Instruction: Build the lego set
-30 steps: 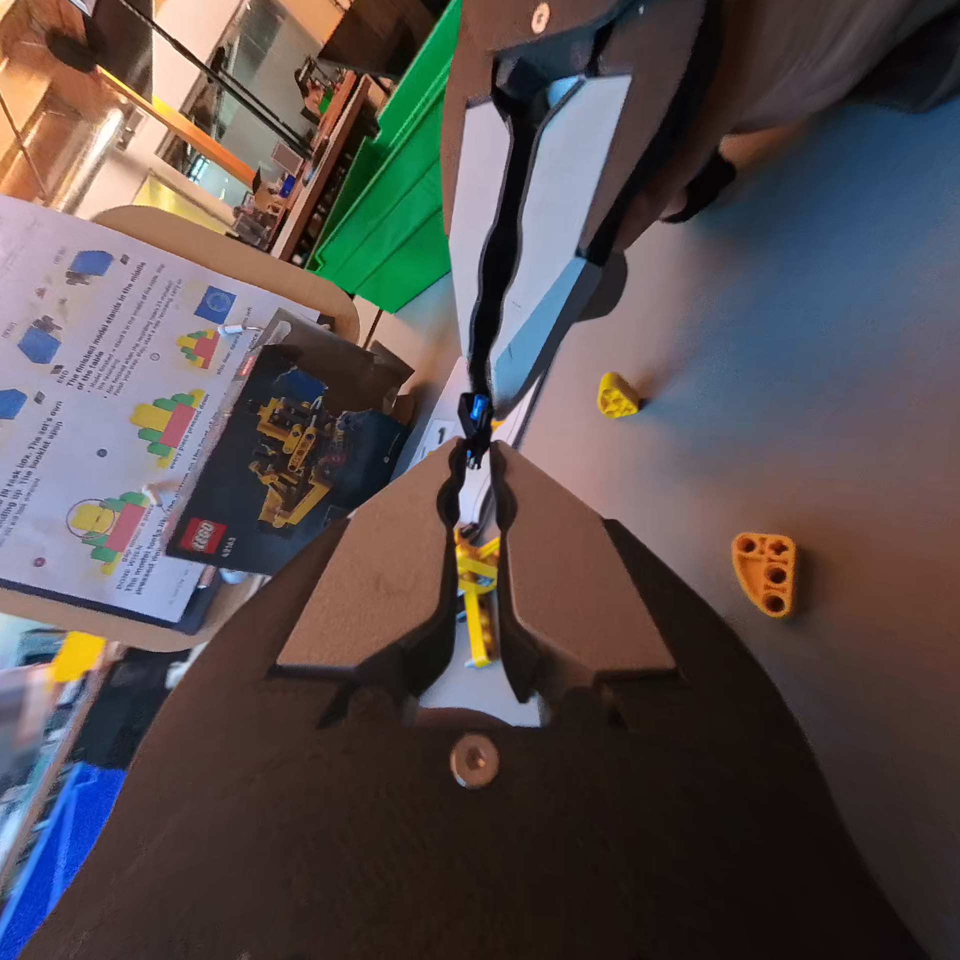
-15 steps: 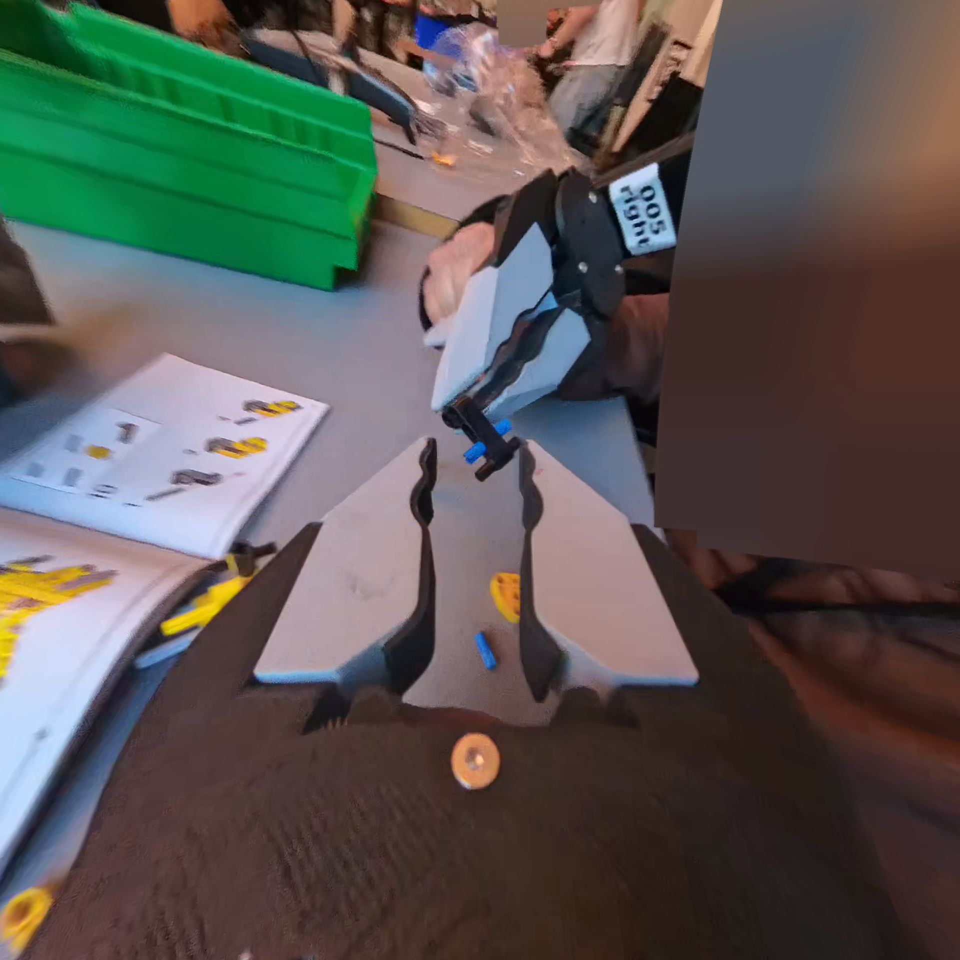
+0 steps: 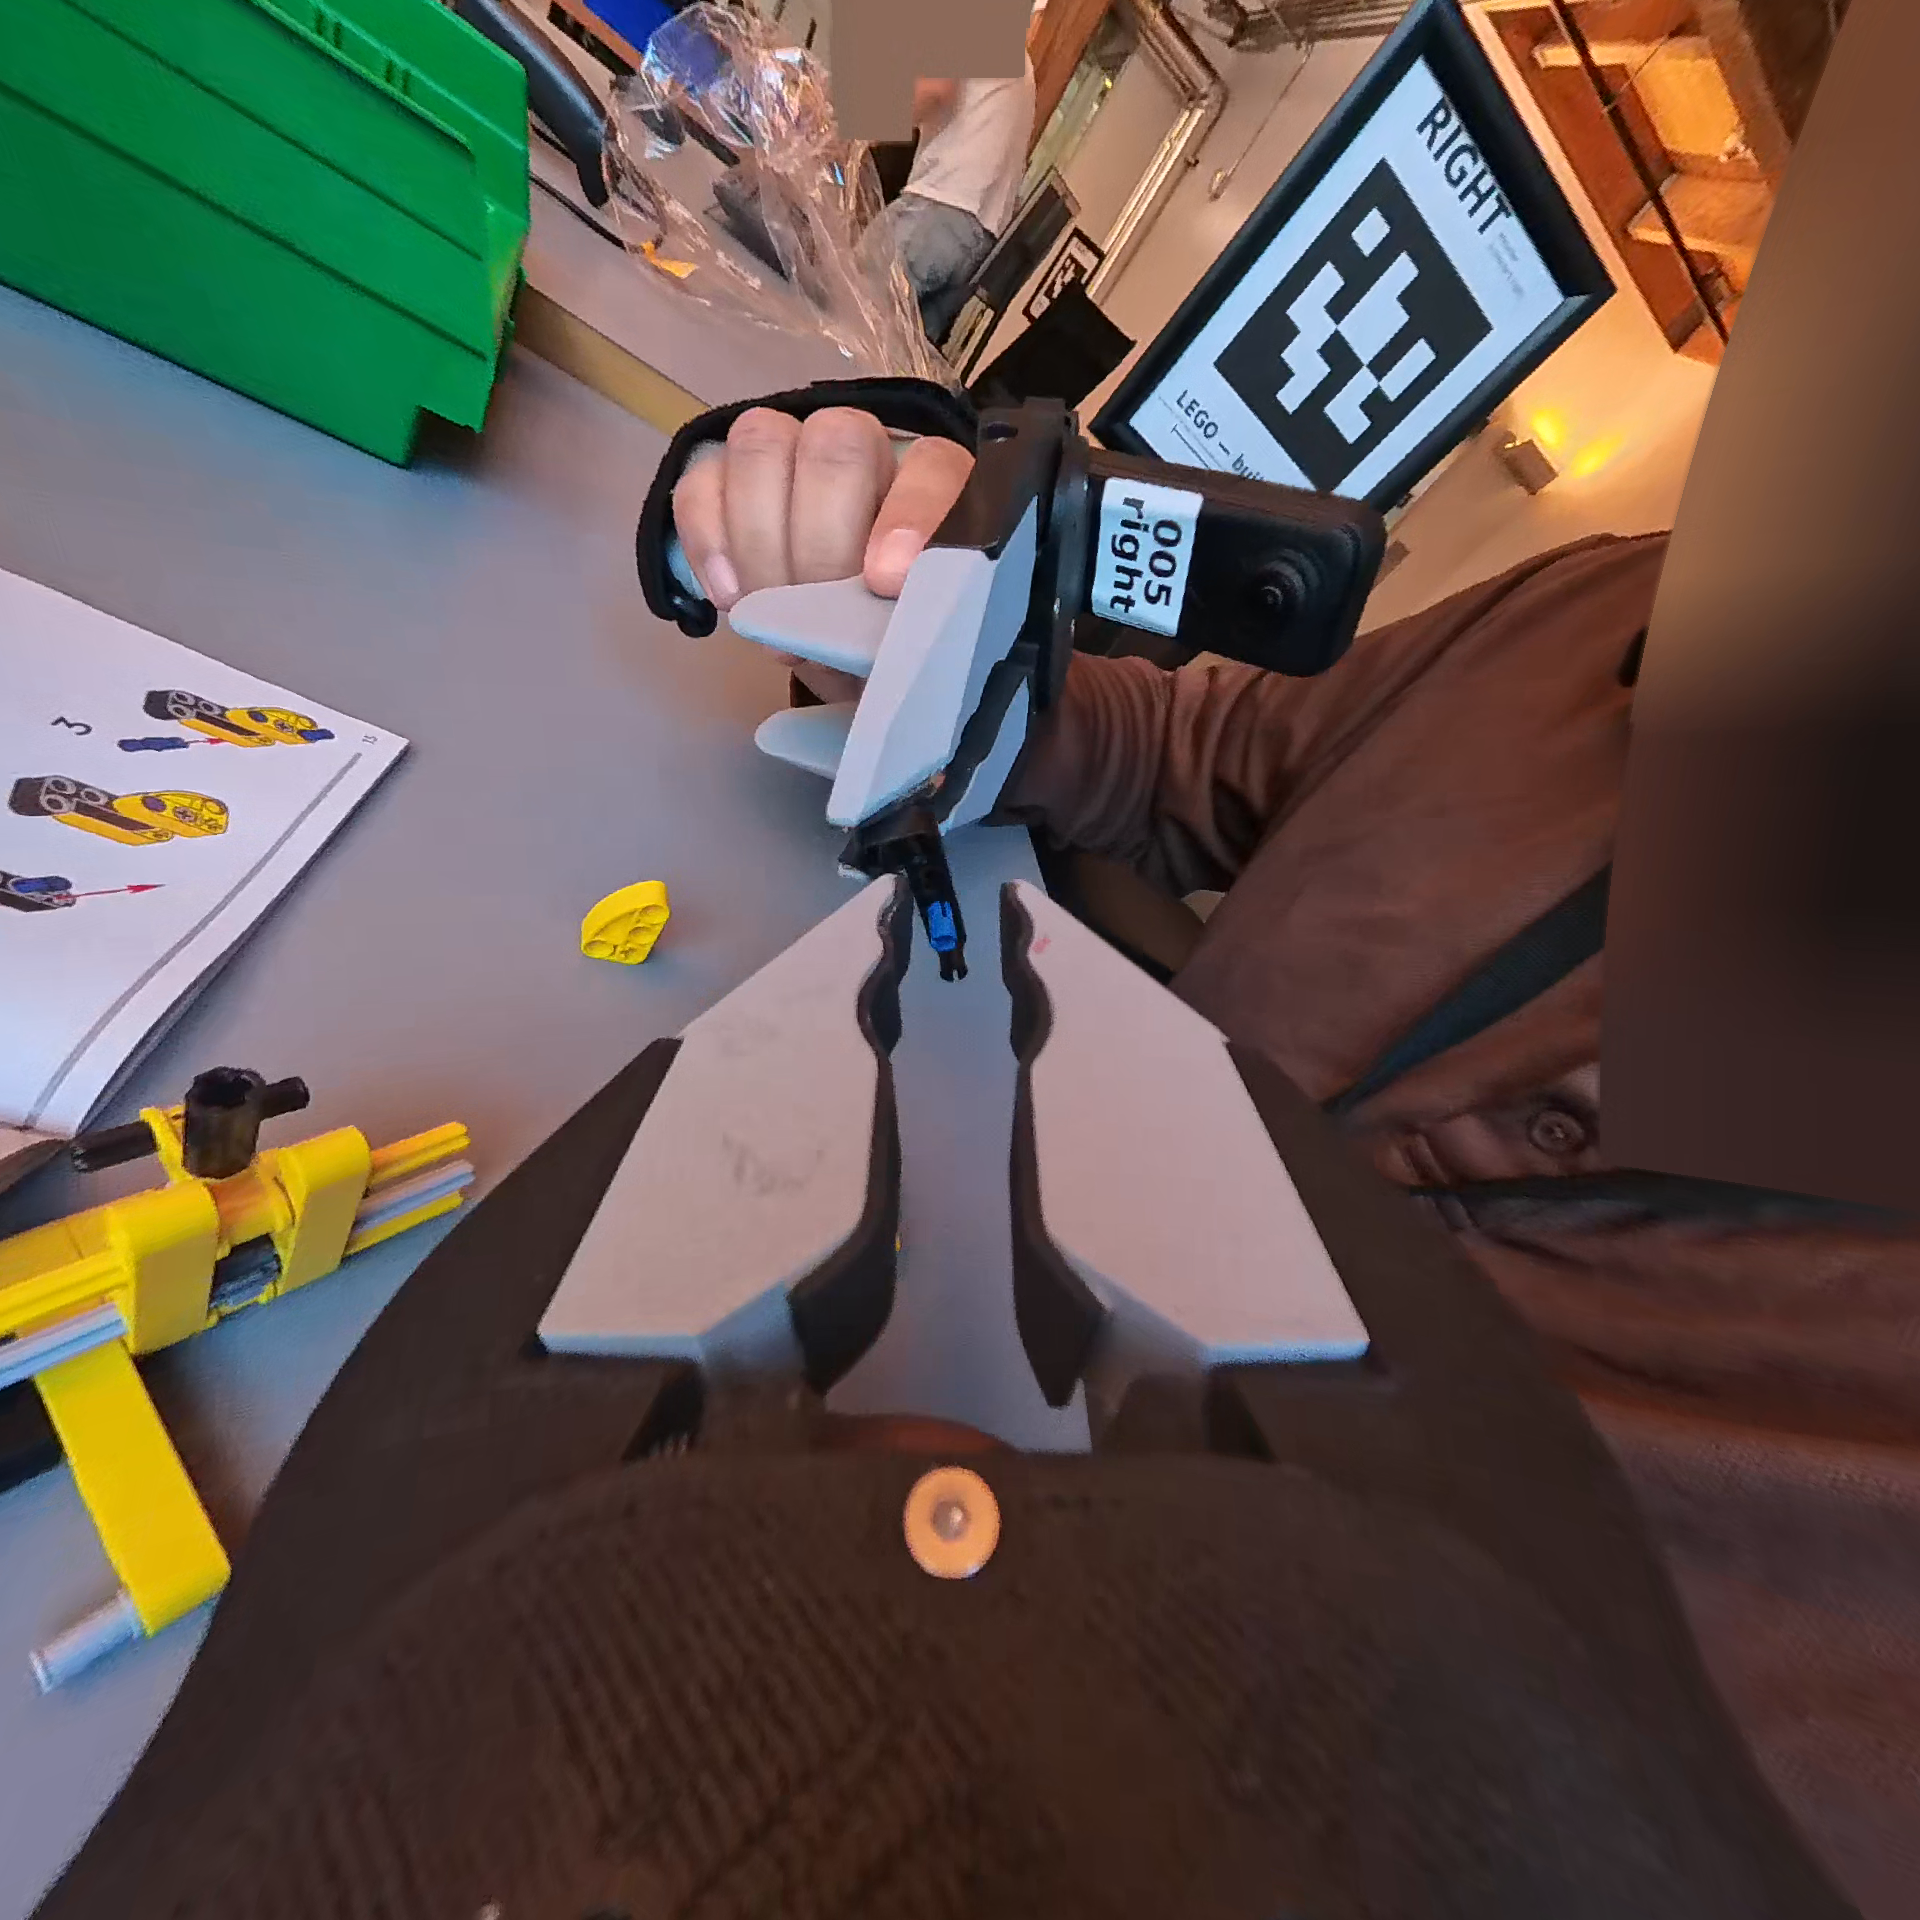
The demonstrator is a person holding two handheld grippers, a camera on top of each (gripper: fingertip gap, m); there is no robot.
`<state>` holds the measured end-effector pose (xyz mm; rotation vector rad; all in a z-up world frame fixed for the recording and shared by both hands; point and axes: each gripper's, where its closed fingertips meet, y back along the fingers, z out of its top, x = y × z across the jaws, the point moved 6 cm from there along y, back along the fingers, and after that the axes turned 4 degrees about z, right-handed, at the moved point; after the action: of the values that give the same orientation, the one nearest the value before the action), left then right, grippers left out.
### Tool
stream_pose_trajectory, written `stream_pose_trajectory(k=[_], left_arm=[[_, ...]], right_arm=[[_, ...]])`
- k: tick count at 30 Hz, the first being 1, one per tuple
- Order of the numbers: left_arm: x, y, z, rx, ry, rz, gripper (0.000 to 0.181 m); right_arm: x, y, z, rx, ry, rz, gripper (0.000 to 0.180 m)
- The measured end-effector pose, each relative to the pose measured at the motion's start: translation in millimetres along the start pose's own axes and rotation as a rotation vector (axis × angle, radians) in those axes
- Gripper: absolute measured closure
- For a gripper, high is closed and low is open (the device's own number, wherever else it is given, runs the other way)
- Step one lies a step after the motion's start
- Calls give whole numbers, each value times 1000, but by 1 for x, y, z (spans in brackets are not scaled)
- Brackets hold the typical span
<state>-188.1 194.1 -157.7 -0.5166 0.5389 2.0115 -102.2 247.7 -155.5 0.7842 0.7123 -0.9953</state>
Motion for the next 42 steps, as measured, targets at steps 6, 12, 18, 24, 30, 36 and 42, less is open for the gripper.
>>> stream_pose_trajectory(k=[6,12,18,24,30,36,42], left_arm=[[4,0,0,1,14,29,166],[9,-4,-6,49,-73,124,175],[9,-3,-7,53,-33,95,171],[10,-3,-5,38,-71,115,176],[17,2,-2,14,-64,157,176],[22,2,-3,59,-218,326,176],[17,-7,-10,143,-341,370,176]], right_arm=[[0,-3,-3,51,35,-18,175],[3,-7,0,136,174,-67,175],[7,-8,1,172,244,-56,175],[6,-5,0,157,165,-47,176],[5,21,-42,169,-266,164,168],[7,38,-66,157,-655,300,151],[19,19,-67,238,-772,437,150]])
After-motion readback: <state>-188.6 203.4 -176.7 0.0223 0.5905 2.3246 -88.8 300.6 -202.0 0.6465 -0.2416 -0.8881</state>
